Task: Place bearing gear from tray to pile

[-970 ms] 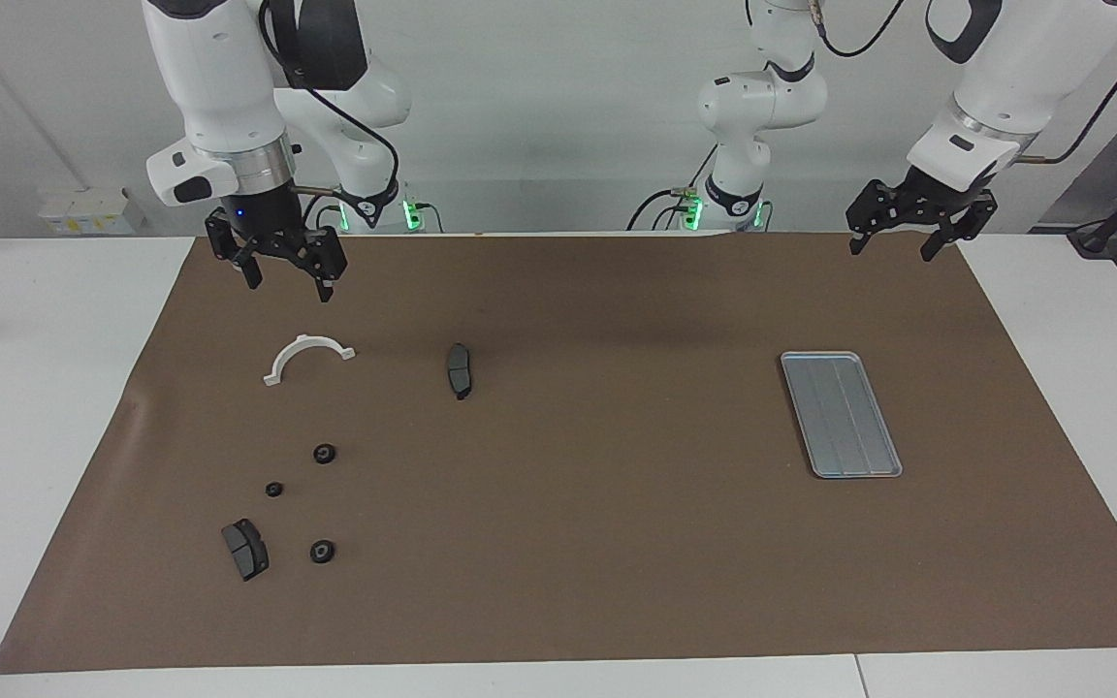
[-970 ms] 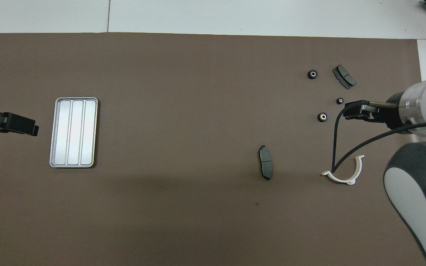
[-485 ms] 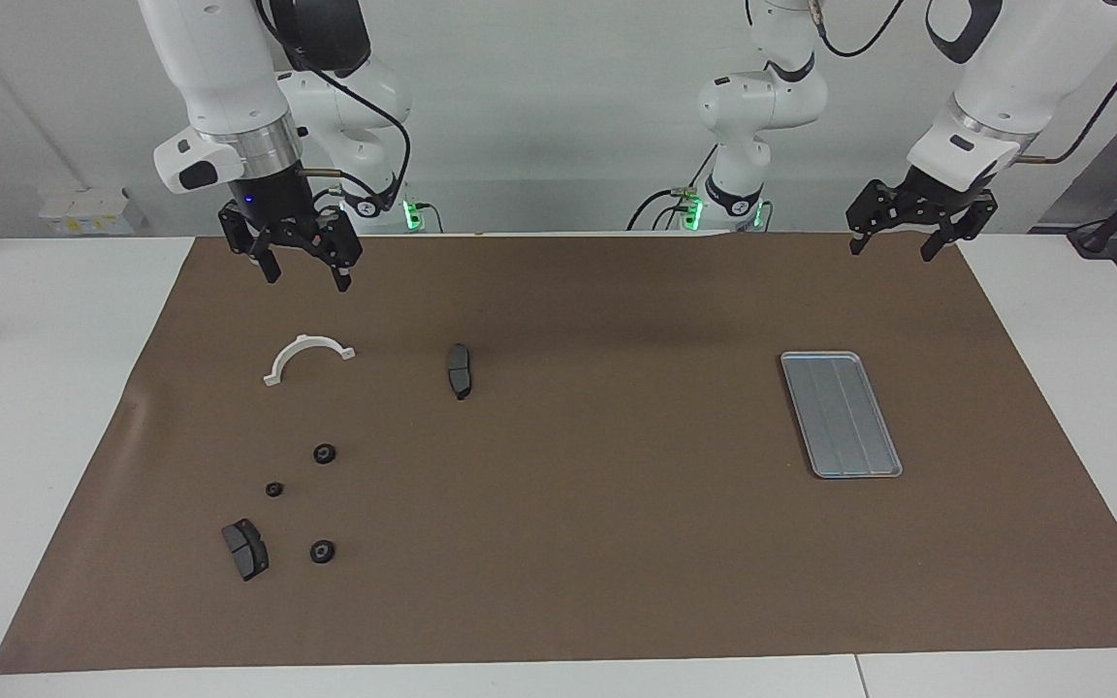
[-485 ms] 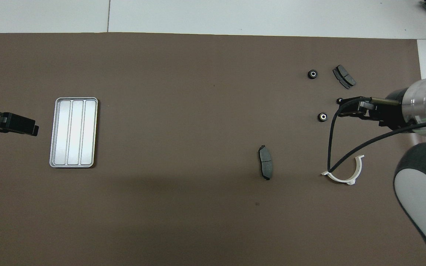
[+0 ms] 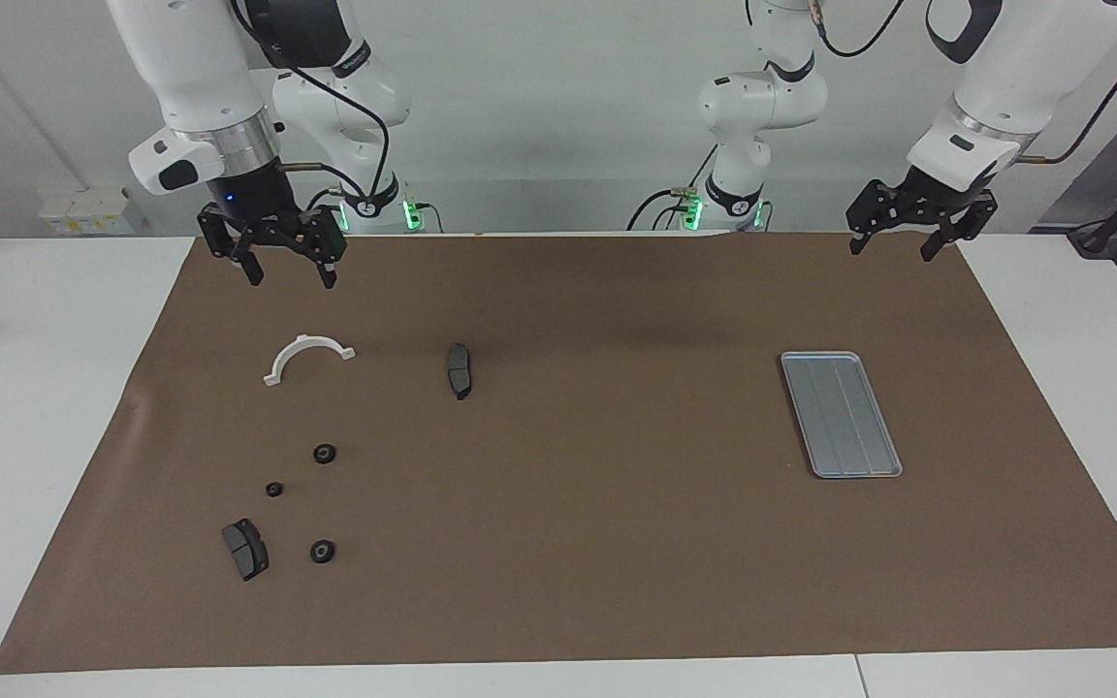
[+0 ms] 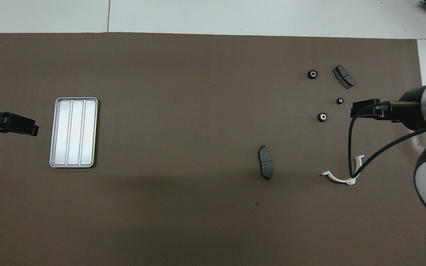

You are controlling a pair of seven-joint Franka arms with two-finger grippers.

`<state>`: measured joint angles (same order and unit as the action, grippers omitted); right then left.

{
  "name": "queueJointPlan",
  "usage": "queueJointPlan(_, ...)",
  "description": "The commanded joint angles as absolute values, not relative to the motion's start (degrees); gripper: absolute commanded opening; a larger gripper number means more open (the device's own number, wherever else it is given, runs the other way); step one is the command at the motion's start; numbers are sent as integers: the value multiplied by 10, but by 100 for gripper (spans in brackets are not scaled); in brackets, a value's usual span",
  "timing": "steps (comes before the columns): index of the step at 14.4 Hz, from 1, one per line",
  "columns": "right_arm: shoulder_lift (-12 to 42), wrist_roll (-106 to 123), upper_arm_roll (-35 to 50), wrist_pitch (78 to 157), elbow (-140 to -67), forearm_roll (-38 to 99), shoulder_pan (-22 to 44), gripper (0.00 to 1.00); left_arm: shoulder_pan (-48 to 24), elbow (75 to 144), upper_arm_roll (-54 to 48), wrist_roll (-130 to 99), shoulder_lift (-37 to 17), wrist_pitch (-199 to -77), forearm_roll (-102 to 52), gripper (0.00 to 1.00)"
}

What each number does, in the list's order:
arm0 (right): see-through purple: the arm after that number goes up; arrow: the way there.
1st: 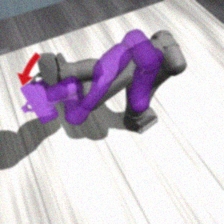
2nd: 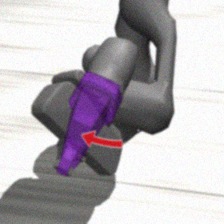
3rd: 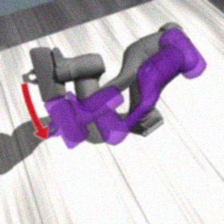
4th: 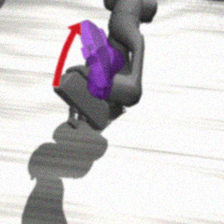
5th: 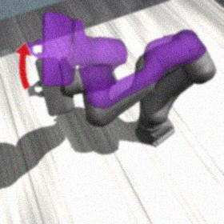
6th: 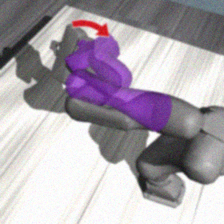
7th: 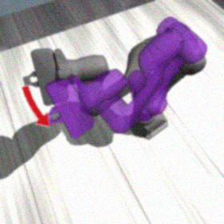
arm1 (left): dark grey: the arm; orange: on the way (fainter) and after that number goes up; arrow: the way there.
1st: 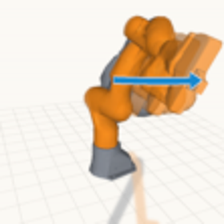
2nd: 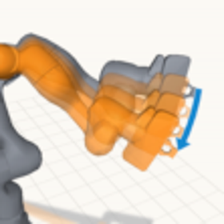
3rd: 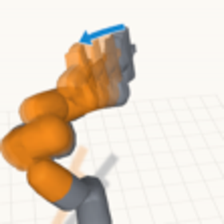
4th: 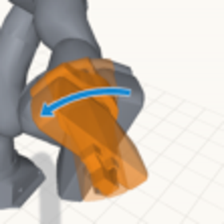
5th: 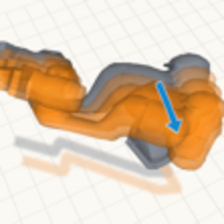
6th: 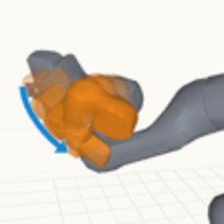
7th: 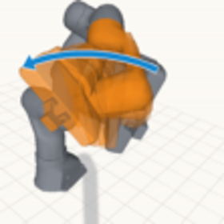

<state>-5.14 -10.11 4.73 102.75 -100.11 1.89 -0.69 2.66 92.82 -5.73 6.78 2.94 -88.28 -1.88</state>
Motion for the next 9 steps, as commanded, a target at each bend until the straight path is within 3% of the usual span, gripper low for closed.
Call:
queueJointPlan(1,-62,-75,49,1013,-1007,36,-18,100,31,945,-60,63,47,-881,-11,100)
queueJointPlan(9,-69,-62,44,946,-1006,28,-17,100,31,945,-60,63,47,-881,-11,100)
